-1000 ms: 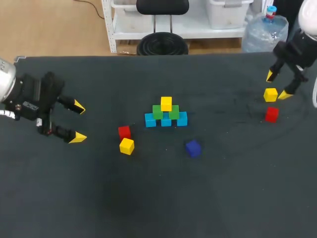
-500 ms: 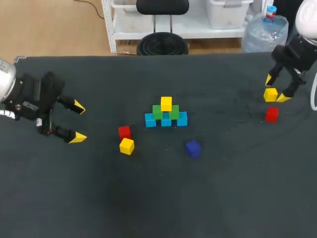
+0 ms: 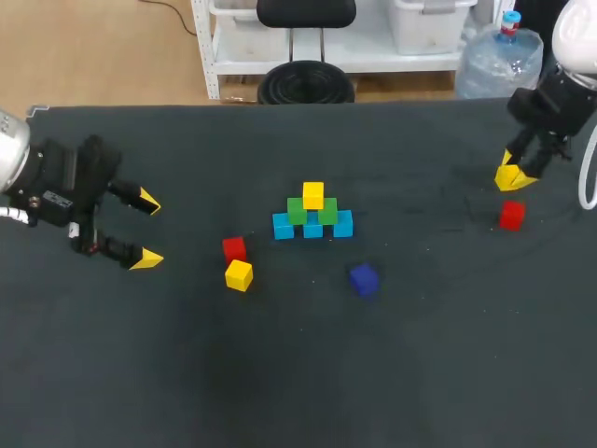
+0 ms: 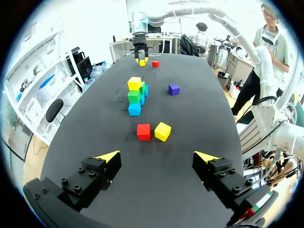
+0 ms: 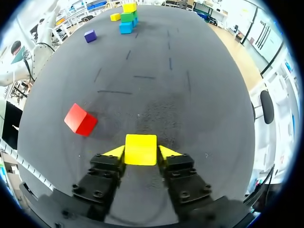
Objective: Place the blue cubes, place green cubes on the blue cubes, place the yellow cubes on the green cubes, then place the red cubes on the yellow cubes, and place purple cube on the red cubes.
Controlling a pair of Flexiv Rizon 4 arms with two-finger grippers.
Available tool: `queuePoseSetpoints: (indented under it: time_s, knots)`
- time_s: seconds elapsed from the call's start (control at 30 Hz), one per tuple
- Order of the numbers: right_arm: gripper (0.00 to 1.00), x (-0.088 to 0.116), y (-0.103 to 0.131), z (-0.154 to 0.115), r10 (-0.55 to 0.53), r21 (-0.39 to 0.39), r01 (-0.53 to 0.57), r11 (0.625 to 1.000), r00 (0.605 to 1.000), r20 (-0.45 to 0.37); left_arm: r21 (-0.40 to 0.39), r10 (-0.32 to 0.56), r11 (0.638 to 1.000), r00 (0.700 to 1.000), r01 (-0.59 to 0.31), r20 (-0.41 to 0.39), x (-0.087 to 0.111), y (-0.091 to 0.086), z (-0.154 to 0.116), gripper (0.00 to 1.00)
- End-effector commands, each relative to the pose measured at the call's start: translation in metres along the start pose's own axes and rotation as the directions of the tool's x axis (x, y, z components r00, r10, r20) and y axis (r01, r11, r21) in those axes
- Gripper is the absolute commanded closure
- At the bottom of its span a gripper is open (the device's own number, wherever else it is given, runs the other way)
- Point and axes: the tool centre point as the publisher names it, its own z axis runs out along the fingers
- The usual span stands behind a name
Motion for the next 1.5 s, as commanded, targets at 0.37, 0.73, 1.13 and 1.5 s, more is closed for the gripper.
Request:
queuePoseSetpoints:
  time_s: [0.37, 0.73, 1.13, 1.5]
  knots:
    - [1.00, -0.028, 0.009, -0.011, 0.025, 0.064, -0.027, 0.998, 0.999, 0.029, 0.001, 0.002, 1.000, 1.000, -0.002, 0.003, 0.001, 0.001, 0.001, 0.00]
    - [1.00, -0.092, 0.017, -0.038, 0.089, 0.146, -0.087, 0.986, 0.996, -0.009, 0.001, 0.002, 1.000, 1.000, -0.002, 0.003, 0.001, 0.001, 0.001, 0.00]
    - [1.00, -0.161, 0.038, -0.040, 0.114, 0.250, -0.126, 0.960, 0.991, 0.063, 0.001, 0.002, 1.000, 1.000, -0.002, 0.003, 0.001, 0.001, 0.001, 0.00]
    - [1.00, -0.214, 0.049, -0.020, 0.136, 0.314, -0.169, 0.934, 0.983, 0.123, 0.001, 0.002, 1.000, 1.000, -0.002, 0.003, 0.001, 0.001, 0.001, 0.00]
